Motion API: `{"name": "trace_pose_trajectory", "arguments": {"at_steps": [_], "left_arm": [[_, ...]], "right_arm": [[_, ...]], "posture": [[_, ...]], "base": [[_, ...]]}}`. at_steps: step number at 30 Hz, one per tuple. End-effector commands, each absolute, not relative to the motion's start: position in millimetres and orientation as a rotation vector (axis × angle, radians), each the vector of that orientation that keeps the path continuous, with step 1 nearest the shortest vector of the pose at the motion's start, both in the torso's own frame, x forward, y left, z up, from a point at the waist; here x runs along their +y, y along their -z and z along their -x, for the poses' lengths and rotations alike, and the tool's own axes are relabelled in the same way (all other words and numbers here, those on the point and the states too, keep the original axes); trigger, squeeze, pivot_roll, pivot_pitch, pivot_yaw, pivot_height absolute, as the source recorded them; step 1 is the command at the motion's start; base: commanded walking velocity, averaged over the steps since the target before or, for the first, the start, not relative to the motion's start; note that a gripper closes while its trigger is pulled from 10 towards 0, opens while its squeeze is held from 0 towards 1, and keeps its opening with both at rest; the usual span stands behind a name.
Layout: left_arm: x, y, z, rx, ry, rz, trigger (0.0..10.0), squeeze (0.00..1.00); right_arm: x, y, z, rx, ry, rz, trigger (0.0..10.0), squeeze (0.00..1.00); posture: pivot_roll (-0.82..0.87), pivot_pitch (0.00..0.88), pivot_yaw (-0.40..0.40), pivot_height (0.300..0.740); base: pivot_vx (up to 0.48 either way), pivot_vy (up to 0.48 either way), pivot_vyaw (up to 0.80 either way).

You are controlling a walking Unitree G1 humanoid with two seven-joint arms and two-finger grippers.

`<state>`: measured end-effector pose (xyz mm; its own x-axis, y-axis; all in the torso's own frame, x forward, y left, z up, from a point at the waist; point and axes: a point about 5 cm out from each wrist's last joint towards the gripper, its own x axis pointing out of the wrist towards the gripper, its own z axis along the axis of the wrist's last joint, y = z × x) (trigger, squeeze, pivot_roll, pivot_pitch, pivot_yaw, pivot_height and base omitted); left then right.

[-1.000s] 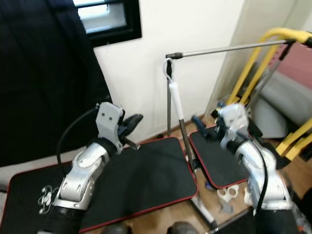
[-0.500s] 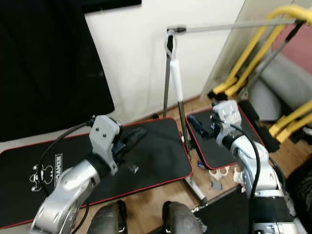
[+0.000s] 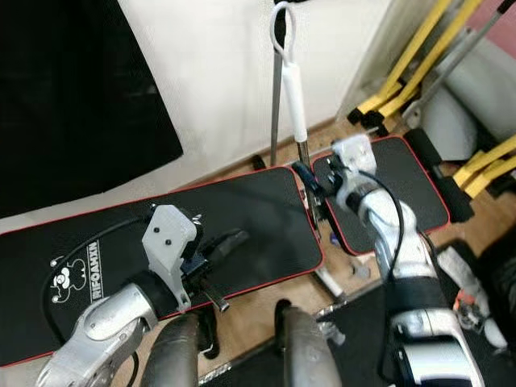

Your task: Sweep floor

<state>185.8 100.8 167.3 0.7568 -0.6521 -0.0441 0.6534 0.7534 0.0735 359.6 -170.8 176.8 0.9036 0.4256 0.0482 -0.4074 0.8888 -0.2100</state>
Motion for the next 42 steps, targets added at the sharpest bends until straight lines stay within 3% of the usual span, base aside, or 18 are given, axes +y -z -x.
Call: {"name": "trace_pose_trajectory", "arguments": {"at_steps": [1, 12, 13, 14, 37, 42], "left_arm": [[97.8, -164.2, -178.1, 0.052, 0.754, -0.074, 10.0, 0.00], [100.5, -165.9, -172.4, 0.072, 0.744, -0.069, 10.0, 0.00], [100.7, -166.2, -172.1, 0.074, 0.743, -0.068, 10.0, 0.00], [100.9, -166.6, -171.6, 0.077, 0.743, -0.067, 10.0, 0.00], [98.1, -166.4, -178.6, 0.083, 0.740, -0.058, 10.0, 0.00], [97.8, -165.1, -183.3, 0.080, 0.736, -0.060, 10.0, 0.00]], "right_arm": [[-170.3, -167.4, -361.1, -0.078, -0.421, 0.232, 10.0, 0.00], [-141.7, -193.5, -376.7, -0.171, -0.481, 0.250, 10.0, 0.00], [-137.8, -197.0, -377.8, -0.188, -0.490, 0.252, 8.4, 0.00], [-135.7, -200.2, -379.1, -0.207, -0.494, 0.259, 0.0, 0.00], [-157.0, -206.2, -373.1, -0.294, -0.445, 0.302, 0.0, 0.00], [-167.2, -218.2, -351.6, -0.326, -0.484, 0.171, 0.0, 0.00]], "posture": [[-0.04, 0.395, -0.138, 0.740], [-0.04, 0.415, -0.138, 0.740], [-0.04, 0.418, -0.137, 0.740], [-0.04, 0.418, -0.137, 0.740], [-0.07, 0.388, -0.146, 0.740], [-0.09, 0.367, -0.152, 0.740]], "base": [[0.000, 0.000, 0.00], [0.000, 0.000, 0.00], [0.000, 0.000, 0.00], [0.000, 0.000, 0.00], [0.000, 0.000, 0.00], [0.000, 0.000, 0.00]]}}
